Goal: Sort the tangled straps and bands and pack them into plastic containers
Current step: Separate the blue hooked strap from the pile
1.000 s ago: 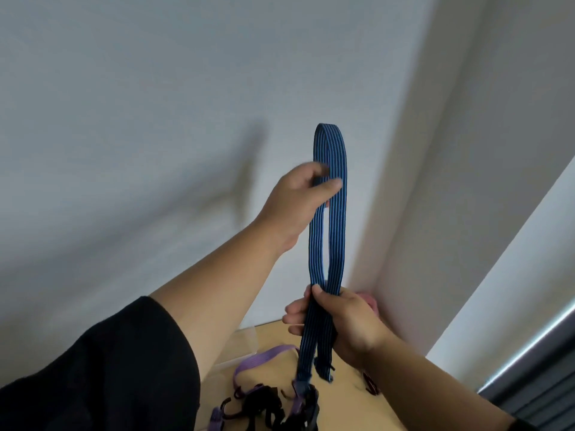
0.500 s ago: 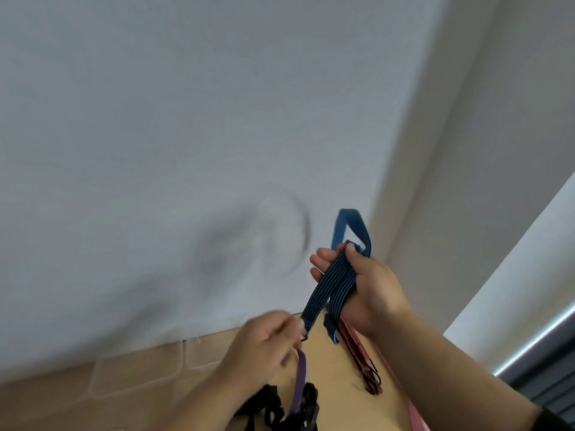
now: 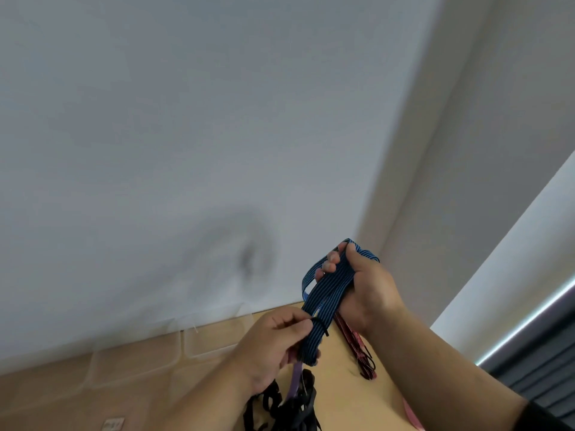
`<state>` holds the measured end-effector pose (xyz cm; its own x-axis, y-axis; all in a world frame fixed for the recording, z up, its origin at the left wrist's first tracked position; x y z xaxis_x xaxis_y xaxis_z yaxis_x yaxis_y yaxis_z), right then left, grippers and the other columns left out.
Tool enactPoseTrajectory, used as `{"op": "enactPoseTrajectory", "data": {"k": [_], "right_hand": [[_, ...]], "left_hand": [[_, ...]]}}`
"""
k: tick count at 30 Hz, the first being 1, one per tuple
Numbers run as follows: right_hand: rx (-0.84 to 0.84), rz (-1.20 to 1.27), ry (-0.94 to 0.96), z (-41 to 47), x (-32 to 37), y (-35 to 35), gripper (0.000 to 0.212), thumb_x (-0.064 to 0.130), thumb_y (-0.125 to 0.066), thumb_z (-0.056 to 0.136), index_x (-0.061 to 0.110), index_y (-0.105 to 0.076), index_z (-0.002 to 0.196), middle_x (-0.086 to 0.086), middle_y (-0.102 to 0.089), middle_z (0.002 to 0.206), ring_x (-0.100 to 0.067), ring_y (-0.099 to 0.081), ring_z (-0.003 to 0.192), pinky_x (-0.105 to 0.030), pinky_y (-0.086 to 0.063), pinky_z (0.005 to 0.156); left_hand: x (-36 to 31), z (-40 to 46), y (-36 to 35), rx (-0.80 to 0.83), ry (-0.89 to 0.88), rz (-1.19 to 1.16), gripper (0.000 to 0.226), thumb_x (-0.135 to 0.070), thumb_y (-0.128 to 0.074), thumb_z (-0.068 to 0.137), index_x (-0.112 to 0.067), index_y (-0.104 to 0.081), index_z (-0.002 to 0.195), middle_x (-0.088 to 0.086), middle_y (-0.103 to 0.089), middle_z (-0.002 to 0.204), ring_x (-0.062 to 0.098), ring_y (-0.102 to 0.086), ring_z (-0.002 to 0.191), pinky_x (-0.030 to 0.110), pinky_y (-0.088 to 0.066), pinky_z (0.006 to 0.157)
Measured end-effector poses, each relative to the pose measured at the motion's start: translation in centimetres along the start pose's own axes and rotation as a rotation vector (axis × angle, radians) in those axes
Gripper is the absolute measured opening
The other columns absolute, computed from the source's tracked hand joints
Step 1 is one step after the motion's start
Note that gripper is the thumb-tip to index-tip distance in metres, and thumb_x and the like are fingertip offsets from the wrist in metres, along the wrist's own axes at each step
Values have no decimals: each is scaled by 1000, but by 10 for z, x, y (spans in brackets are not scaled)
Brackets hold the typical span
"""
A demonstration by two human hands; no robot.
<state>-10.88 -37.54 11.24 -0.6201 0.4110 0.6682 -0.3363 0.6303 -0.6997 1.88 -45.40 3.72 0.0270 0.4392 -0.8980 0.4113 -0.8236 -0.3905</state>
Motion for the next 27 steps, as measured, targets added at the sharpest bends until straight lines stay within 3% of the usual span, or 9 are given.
{"op": "enactPoseTrajectory", "data": {"k": [4, 8, 13, 18, 20, 24, 27], "right_hand": [[-51, -54, 33, -2, -4, 14, 27, 28, -42, 108, 13, -54, 89, -2, -50, 68, -17, -45, 57, -35, -43, 65], [-68, -52, 26, -6, -11, 21, 27, 29, -43, 107, 13, -55, 89, -3, -52, 70, -18, -48, 59, -36, -44, 71], [-32, -55, 66, -9, -16, 18, 26, 27, -43, 107, 12, -55, 90, -5, -53, 72, -19, -50, 60, -38, -45, 73], [46, 13, 87, -12, -13, 12, 25, 27, -42, 107, 11, -54, 91, -6, -52, 72, -20, -50, 61, -37, -46, 73], [58, 5, 97, -12, -9, 11, 25, 27, -42, 107, 13, -55, 91, -6, -53, 73, -20, -51, 61, -37, -46, 73], [25, -1, 97, -14, 5, 10, 26, 26, -43, 107, 11, -56, 91, -7, -54, 73, -20, -51, 62, -37, -47, 72], [12, 3, 102, -18, 15, 4, 24, 25, -44, 107, 9, -55, 94, -7, -56, 72, -21, -53, 63, -37, -48, 72]], "left_hand": [[-5, -1, -5, -143, 35, -180, 16, -3, -55, 97, -2, -63, 83, 21, -58, 71, 32, -61, 57, 39, -55, 54], [-4, 5, -7, -264, 107, -1, 14, -9, -54, 100, -3, -60, 88, 17, -60, 70, 28, -60, 53, 33, -52, 49], [-2, 9, -9, -354, 213, 1, 19, -8, -46, 99, 1, -62, 103, 14, -58, 69, 21, -55, 46, 29, -46, 44], [5, 13, -12, -376, 279, -47, 14, -4, -45, 94, -4, -58, 88, 9, -48, 62, 18, -46, 44, 26, -41, 41], [7, 14, -11, -301, 291, 7, 14, -4, -46, 95, -4, -58, 89, 11, -49, 64, 19, -47, 45, 27, -41, 41], [14, 11, -15, 6, 438, 124, 24, -16, -46, 102, -5, -65, 93, 13, -62, 74, 21, -53, 49, 28, -45, 45], [17, 9, -17, 16, 419, 130, 20, -11, -48, 102, -5, -66, 109, 17, -68, 88, 24, -62, 58, 33, -52, 48]]}}
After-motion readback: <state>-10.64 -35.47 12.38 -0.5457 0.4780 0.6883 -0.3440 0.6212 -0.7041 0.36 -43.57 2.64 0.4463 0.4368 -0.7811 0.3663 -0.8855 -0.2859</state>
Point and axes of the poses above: each hand's wrist, its own z-axis towards the middle knuckle, its own y-axis out of the back of the hand, x = y × z, the point moved 1 cm from there along z, towards the middle knuckle
